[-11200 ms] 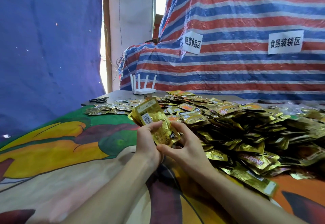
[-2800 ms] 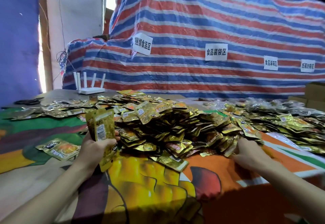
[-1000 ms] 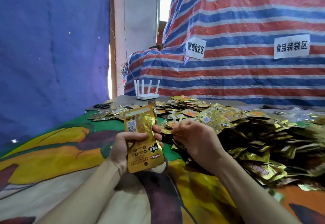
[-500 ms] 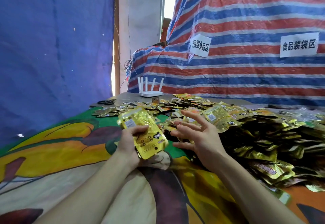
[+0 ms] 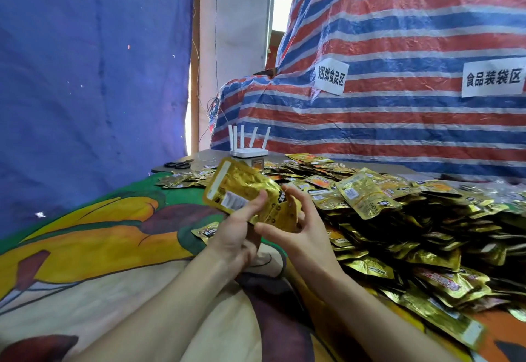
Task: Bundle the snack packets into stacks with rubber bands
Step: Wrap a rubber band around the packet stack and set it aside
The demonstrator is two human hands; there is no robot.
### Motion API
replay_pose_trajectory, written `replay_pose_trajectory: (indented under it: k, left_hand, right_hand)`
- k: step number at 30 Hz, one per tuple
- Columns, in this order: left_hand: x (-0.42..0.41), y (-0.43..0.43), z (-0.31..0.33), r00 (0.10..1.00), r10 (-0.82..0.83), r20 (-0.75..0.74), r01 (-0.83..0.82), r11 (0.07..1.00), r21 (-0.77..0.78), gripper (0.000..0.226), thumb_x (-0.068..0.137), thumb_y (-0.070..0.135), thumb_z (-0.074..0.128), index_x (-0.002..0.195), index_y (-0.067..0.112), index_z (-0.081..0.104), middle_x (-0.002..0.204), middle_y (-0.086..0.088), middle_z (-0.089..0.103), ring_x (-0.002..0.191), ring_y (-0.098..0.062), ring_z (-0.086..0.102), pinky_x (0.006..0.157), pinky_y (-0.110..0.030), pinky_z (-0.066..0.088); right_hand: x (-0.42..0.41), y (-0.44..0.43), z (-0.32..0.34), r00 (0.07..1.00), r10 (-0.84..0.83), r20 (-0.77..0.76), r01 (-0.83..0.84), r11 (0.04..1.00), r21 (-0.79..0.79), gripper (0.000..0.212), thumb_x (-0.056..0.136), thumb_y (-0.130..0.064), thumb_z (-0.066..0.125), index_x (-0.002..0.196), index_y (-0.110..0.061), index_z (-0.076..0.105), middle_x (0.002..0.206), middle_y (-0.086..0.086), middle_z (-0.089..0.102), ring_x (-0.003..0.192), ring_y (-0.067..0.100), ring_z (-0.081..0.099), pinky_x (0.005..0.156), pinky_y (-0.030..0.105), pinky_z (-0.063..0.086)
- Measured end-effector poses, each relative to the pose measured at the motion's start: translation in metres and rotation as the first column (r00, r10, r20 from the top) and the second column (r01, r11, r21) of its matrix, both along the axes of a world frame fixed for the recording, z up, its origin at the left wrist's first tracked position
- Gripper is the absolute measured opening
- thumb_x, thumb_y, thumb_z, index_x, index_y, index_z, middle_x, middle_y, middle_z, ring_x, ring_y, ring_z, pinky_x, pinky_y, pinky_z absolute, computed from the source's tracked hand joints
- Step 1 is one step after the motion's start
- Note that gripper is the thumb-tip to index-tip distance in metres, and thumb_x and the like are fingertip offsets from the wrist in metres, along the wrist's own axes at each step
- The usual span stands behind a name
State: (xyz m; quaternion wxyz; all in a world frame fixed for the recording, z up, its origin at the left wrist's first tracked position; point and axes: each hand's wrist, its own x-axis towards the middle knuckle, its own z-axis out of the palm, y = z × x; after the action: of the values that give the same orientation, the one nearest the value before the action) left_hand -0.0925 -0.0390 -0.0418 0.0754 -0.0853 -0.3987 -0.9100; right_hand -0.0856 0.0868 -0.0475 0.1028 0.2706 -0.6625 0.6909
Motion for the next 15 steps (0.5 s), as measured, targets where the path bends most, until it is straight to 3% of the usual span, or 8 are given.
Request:
replay_pose_trajectory:
  k: [3, 7, 10, 15]
  left_hand:
    - [-0.0002, 0.0037, -0.0041, 1.0, 0.008, -0.003, -0.008, 0.998, -0.056, 0.024, 0.076, 0.023, 0.074, 0.094, 0.009, 0.08, 0.112, -0.018, 0.073, 0.1, -0.03, 0.072, 0.074, -0.037, 0.061]
    - [0.0015, 0.0038, -0.0054, 0.999, -0.034, 0.034, 0.036, 0.998, -0.057, 0.03, 0.071, 0.024, 0.078, 0.096, 0.007, 0.08, 0.113, -0.017, 0.073, 0.101, -0.029, 0.072, 0.077, -0.035, 0.061]
    - [0.0033, 0.0038, -0.0034, 0.995, -0.095, 0.039, 0.096, 0.995, -0.032, 0.019, 0.075, 0.017, 0.072, 0.087, 0.007, 0.082, 0.104, -0.015, 0.075, 0.095, -0.027, 0.074, 0.073, -0.033, 0.061]
    - [0.0061, 0.0019, -0.0012, 0.982, -0.176, 0.074, 0.173, 0.984, 0.051, 0.022, 0.072, 0.01, 0.071, 0.09, 0.0, 0.08, 0.108, -0.022, 0.073, 0.096, -0.036, 0.073, 0.078, -0.045, 0.062]
  right_hand:
    - [0.0021, 0.0008, -0.001, 0.997, -0.013, -0.08, 0.015, 1.0, 0.017, 0.075, 0.069, 0.003, 0.088, 0.131, -0.02, 0.053, 0.104, -0.035, 0.067, 0.098, -0.016, 0.063, 0.079, 0.002, 0.046]
    - [0.0005, 0.0007, -0.001, 0.99, -0.071, -0.123, 0.066, 0.997, -0.045, 0.072, 0.067, 0.003, 0.089, 0.129, -0.018, 0.059, 0.109, -0.016, 0.068, 0.096, -0.014, 0.064, 0.076, 0.002, 0.046]
    - [-0.0008, 0.0018, 0.001, 0.988, -0.069, -0.14, 0.062, 0.997, -0.052, 0.071, 0.067, 0.003, 0.089, 0.128, -0.02, 0.061, 0.106, -0.017, 0.072, 0.097, -0.01, 0.067, 0.077, 0.004, 0.048]
    - [-0.0031, 0.0009, -0.0017, 0.986, -0.068, -0.155, 0.071, 0.997, 0.014, 0.078, 0.06, 0.001, 0.093, 0.126, -0.027, 0.062, 0.113, -0.01, 0.07, 0.101, -0.003, 0.068, 0.081, 0.011, 0.052]
